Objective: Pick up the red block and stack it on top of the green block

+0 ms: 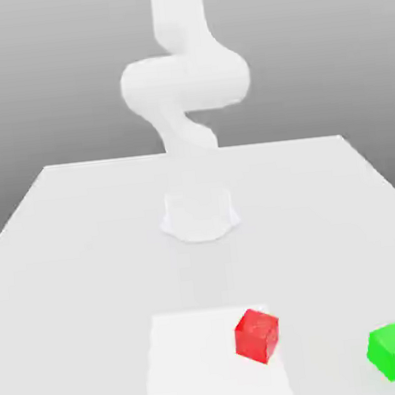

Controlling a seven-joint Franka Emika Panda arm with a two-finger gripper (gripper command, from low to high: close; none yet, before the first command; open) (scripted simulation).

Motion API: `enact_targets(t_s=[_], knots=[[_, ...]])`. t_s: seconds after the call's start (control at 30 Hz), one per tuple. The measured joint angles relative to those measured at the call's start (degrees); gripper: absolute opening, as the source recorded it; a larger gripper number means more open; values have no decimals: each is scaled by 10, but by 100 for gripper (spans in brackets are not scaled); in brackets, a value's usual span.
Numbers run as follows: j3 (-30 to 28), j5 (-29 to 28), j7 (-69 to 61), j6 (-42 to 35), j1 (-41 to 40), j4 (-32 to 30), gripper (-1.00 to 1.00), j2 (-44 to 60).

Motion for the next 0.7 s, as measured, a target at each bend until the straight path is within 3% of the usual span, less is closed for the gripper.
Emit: enact_targets(t_s=[0.4,0.7], knots=[[-17,-49,-218,139,59,-126,0,256],[-11,14,-434,249,94,-210,0,440]])
